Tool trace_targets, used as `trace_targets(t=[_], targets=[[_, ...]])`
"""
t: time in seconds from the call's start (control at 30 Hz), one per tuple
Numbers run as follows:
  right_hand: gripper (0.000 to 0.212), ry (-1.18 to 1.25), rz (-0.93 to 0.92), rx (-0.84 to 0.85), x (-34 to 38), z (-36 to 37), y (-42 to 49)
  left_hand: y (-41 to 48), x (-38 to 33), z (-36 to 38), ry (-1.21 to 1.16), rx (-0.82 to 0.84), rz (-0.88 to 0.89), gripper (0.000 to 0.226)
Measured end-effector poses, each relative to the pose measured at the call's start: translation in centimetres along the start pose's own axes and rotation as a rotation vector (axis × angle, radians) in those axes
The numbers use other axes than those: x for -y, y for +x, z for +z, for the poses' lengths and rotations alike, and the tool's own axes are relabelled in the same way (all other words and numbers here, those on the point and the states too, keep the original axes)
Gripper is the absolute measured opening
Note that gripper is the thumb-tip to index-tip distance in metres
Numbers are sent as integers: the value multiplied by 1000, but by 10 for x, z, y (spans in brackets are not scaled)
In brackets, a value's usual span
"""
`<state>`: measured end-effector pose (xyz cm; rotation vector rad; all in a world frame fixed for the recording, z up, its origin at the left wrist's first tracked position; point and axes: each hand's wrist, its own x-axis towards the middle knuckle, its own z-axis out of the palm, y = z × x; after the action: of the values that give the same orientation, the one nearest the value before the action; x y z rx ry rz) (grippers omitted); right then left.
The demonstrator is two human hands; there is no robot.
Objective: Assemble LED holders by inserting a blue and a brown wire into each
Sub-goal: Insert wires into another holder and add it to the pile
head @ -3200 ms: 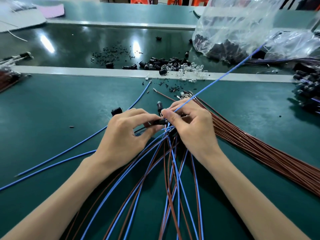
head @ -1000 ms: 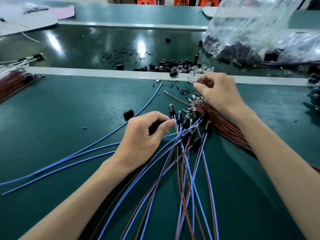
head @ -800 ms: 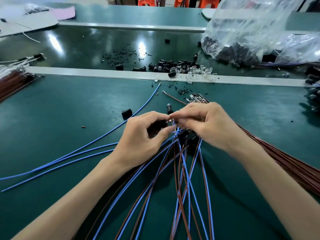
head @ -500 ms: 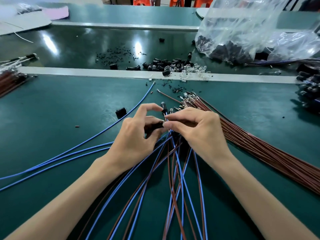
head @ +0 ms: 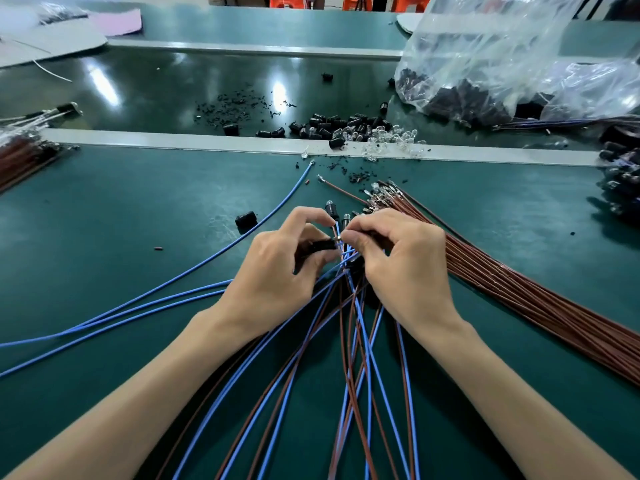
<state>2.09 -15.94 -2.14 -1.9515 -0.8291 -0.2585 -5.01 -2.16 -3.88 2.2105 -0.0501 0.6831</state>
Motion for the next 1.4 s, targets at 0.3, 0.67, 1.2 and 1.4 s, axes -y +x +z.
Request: trace_targets(t=[0.3,0.67,1.2,1.4], targets=[[7,122,52,6,-1,-2,1,2,-6,-3,103,48,16,16],[14,449,269,143,-8,-18,9,2,-7,-5,-211,-4,-170,3],[11,194,-81,168,-10,-18,5,1,-10,-6,-263,17,-226,6],[12,304,84,130,-10,-20,5,0,-8,-6,-251,16,-224,8]])
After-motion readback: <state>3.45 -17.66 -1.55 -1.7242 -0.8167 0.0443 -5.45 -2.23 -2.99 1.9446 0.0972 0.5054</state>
